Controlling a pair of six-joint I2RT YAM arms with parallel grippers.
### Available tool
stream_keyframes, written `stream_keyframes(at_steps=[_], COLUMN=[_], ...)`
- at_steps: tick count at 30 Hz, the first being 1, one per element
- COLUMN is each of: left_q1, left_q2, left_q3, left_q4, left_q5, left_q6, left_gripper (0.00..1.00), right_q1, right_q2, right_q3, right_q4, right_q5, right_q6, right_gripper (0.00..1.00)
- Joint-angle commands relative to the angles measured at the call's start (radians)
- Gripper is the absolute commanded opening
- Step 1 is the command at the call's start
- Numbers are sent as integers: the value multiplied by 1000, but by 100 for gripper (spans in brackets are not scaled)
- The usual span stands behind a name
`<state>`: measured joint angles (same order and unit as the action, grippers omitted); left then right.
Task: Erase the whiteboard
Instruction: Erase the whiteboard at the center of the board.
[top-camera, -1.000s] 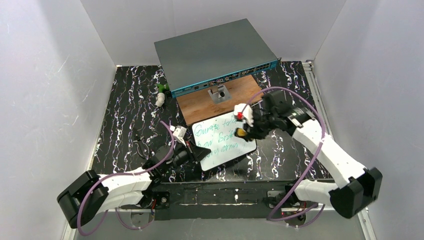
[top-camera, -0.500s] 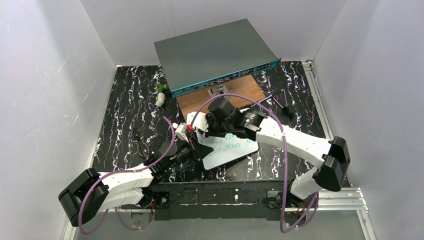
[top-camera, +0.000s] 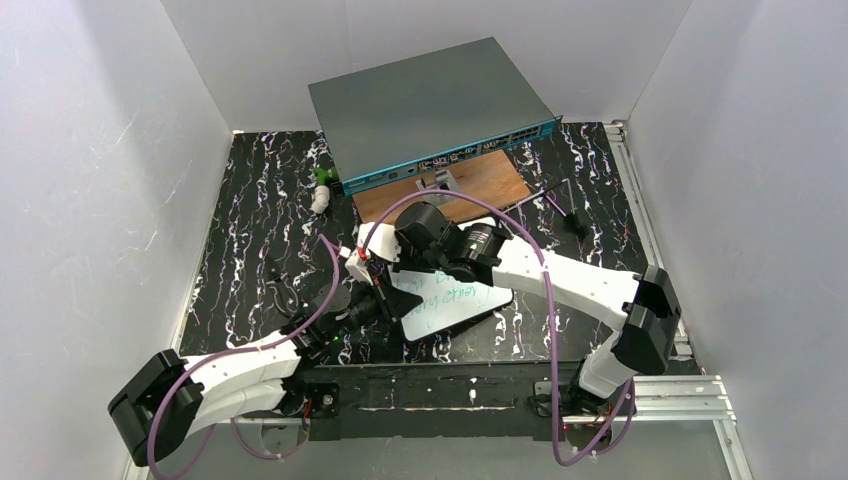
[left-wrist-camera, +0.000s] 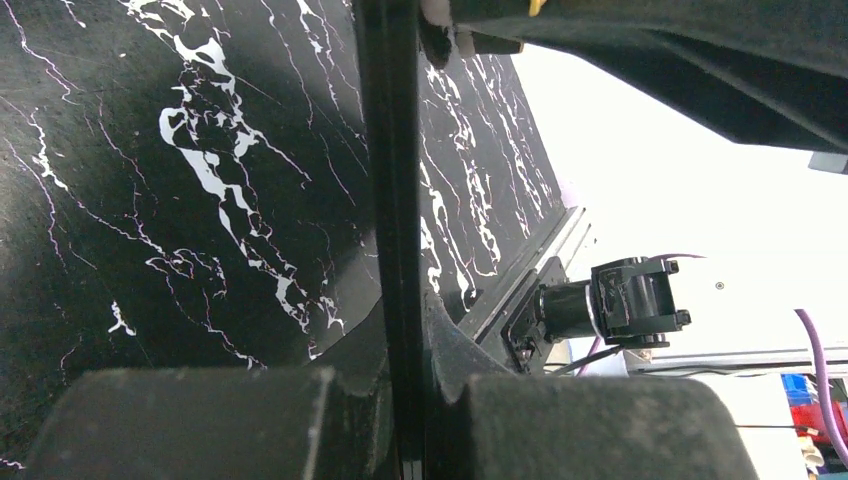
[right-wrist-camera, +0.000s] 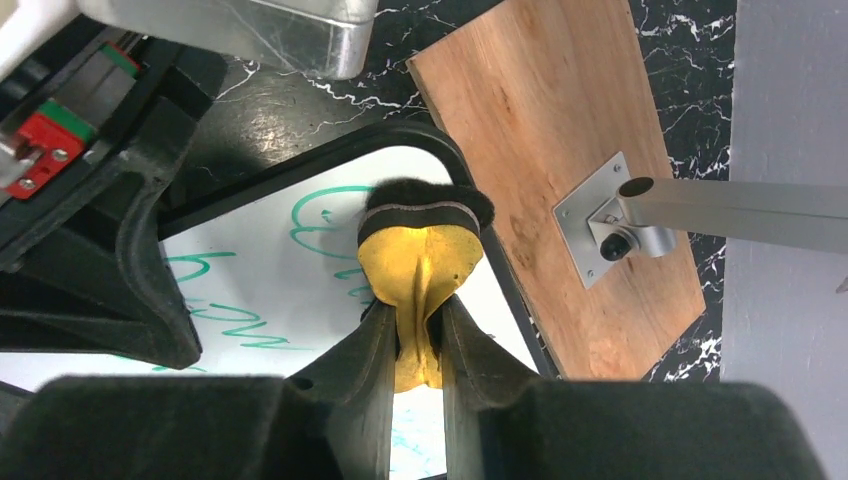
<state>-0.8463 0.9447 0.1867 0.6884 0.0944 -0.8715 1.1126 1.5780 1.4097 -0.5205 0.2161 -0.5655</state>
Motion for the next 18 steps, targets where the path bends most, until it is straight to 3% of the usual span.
stream_keyframes(at_steps=[1,6,11,18], left_q1=[-10,-10,-11,-10], left_q2=[-18,-18,-15,-10], left_q3=[10,-14,25,-6], left_q4=[-38,-24,-89,-77], left_q5=[55,45,54,59], left_q6=[105,125,161,160], left_gripper=[0,0,0,0], right_q1=[-7,30,66,25], right_q2=[39,29,46,40], right_q3=[48,56,82,67], right_q4=[42,-124,-195,-48], right_q5=[41,-177,-260,2], right_q6=[-2,-71,-107,-38], right_gripper=[1,1,1,1])
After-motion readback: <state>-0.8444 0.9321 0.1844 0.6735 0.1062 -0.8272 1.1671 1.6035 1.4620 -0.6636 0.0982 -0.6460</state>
